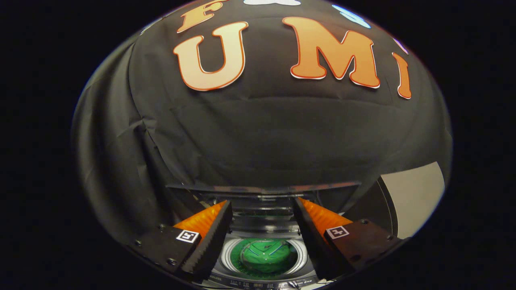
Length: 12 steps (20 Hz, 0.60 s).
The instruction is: Put the clothes into the washing machine and then close the washing machine lid.
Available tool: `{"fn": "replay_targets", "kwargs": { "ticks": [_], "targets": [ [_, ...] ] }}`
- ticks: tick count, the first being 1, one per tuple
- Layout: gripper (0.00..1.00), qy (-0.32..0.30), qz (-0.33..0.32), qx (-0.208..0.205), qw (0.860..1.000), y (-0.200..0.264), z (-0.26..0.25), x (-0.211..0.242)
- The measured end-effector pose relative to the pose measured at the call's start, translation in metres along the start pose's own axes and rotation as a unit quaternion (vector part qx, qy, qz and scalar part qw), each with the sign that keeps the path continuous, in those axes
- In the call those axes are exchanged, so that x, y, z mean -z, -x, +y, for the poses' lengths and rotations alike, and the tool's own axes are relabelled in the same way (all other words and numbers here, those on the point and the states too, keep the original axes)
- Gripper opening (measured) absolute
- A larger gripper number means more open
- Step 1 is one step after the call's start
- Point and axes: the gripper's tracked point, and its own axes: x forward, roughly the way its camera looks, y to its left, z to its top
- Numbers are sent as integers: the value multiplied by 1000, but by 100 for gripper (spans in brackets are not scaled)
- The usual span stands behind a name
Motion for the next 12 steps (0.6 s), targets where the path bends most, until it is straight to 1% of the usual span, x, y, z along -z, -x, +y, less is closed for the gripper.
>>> {"fn": "replay_targets", "kwargs": {
  "ticks": [5,9,11,12],
  "targets": [
    [98,1,-15,-4,1000,-19,-4,-23],
    [99,2,-4,-4,1000,-48,-5,-25],
    [98,1,4,-2,1000,-60,-8,-18],
    [99,-5,-6,0,1000,-64,-7,-21]
  ]
}}
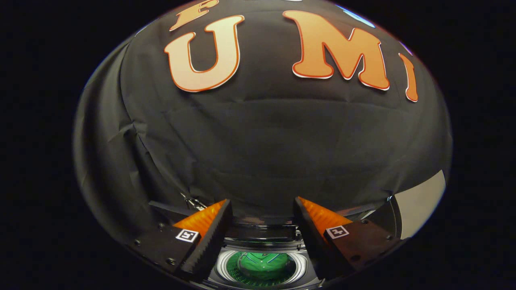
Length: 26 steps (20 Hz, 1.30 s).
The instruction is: Put the clothes into the washing machine and then close the washing machine lid.
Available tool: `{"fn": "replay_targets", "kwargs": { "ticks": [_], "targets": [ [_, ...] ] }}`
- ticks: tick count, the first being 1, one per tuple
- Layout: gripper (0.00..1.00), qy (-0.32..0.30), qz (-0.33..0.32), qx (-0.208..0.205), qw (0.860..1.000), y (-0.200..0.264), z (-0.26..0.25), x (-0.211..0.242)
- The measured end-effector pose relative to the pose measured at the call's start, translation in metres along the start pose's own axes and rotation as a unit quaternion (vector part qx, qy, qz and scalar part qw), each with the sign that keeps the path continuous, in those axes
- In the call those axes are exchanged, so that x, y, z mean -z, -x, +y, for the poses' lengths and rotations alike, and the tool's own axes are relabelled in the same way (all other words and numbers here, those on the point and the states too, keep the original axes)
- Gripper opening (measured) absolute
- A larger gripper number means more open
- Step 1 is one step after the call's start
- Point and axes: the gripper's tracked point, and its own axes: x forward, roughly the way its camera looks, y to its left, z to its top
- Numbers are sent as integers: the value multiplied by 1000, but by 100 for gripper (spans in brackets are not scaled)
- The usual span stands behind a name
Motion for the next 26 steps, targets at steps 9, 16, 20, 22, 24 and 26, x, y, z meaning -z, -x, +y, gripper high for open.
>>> {"fn": "replay_targets", "kwargs": {
  "ticks": [9,16,20,22,24,26],
  "targets": [
    [99,14,-28,14,999,21,1,19],
    [99,23,-37,12,999,55,4,47],
    [99,25,-46,14,999,65,5,60],
    [99,26,-44,11,999,68,8,69],
    [99,27,-41,7,999,70,11,85],
    [99,24,-56,9,998,75,11,91]
  ]
}}
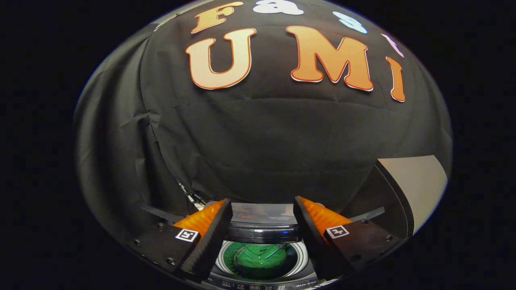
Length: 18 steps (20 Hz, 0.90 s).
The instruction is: Put the clothes into the washing machine and then close the washing machine lid.
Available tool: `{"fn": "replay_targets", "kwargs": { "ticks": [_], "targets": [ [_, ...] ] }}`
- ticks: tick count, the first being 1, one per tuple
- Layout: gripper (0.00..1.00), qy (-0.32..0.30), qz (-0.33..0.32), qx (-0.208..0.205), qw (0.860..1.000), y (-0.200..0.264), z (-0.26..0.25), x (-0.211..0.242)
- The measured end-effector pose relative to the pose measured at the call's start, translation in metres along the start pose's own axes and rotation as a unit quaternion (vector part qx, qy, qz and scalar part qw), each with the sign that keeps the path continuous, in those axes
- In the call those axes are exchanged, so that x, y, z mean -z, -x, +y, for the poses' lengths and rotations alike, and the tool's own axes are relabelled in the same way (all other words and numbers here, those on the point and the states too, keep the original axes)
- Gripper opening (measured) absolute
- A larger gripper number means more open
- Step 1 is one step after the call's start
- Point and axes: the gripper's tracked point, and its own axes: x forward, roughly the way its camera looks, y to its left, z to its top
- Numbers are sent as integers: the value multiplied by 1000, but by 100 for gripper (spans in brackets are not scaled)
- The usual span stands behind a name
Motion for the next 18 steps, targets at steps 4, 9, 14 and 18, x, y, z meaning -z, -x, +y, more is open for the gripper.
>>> {"fn": "replay_targets", "kwargs": {
  "ticks": [4,9,14,18],
  "targets": [
    [99,4,-10,2,1000,2,1,6],
    [99,4,-11,-2,1000,2,5,8],
    [98,2,-9,-2,1000,4,6,14],
    [98,3,-2,-3,1000,5,6,19]
  ]
}}
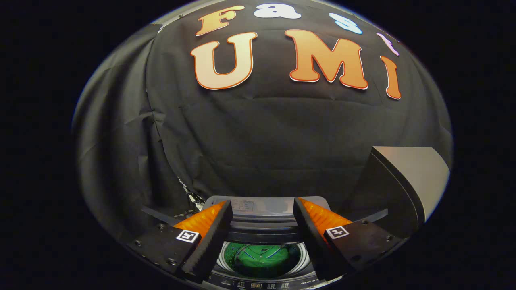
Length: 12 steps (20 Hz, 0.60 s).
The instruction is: Put the clothes into the washing machine and then close the washing machine lid.
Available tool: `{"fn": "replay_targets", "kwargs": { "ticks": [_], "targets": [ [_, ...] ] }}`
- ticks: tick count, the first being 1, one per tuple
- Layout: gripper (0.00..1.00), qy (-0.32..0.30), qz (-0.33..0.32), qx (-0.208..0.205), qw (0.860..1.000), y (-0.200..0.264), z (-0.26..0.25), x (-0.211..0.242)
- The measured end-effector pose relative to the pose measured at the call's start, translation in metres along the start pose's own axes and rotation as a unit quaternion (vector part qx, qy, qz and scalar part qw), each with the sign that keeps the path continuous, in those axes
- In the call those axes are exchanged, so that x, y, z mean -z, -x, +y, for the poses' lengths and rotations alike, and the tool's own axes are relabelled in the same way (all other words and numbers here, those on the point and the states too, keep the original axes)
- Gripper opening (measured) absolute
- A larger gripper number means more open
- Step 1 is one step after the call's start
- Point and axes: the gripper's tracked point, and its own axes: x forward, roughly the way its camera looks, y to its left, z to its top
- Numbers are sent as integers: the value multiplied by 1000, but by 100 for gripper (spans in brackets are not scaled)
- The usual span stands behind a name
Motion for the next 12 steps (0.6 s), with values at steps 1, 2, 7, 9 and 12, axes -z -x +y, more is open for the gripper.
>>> {"fn": "replay_targets", "kwargs": {
  "ticks": [1,2,7,9,12],
  "targets": [
    [99,-1,10,1,1000,1,0,5],
    [98,0,19,0,1000,7,0,9],
    [98,10,65,-7,998,16,0,29],
    [98,6,82,-6,997,20,1,35],
    [99,-5,108,-4,994,24,6,49]
  ]
}}
